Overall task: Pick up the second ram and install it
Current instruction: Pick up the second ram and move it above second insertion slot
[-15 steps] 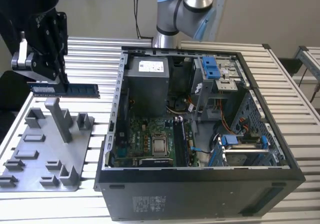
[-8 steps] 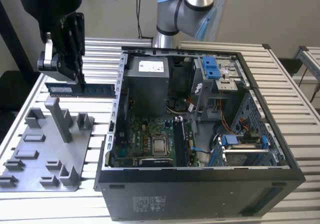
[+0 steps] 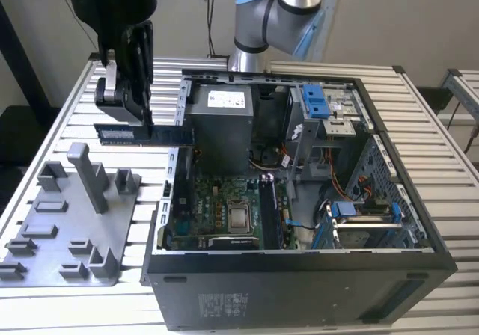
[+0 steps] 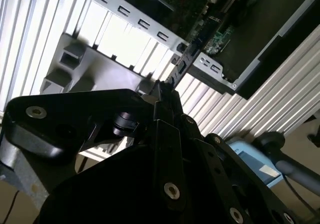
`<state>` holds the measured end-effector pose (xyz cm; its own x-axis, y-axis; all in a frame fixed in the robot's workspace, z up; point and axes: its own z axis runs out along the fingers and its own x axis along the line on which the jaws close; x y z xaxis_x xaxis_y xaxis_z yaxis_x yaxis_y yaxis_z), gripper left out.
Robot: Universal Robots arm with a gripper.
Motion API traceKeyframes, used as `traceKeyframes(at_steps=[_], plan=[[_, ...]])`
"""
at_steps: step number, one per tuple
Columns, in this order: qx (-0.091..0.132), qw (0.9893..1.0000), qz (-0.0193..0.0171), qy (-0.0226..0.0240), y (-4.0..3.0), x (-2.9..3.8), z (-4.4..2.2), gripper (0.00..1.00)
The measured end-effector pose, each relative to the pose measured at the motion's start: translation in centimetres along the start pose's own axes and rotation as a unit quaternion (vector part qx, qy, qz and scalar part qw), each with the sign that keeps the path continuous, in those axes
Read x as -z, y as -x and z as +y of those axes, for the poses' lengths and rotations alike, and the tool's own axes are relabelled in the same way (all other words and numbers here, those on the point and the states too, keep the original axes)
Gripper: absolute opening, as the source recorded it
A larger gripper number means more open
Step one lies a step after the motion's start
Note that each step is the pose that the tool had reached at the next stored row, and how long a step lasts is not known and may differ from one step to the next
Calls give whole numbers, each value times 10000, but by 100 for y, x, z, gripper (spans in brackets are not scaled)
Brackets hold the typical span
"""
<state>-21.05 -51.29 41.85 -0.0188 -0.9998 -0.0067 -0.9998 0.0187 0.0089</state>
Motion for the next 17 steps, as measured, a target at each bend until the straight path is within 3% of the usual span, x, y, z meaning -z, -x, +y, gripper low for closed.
traceKeyframes(at_steps=[17], plan=[[26,10000,1,22,14,6,-719,14]])
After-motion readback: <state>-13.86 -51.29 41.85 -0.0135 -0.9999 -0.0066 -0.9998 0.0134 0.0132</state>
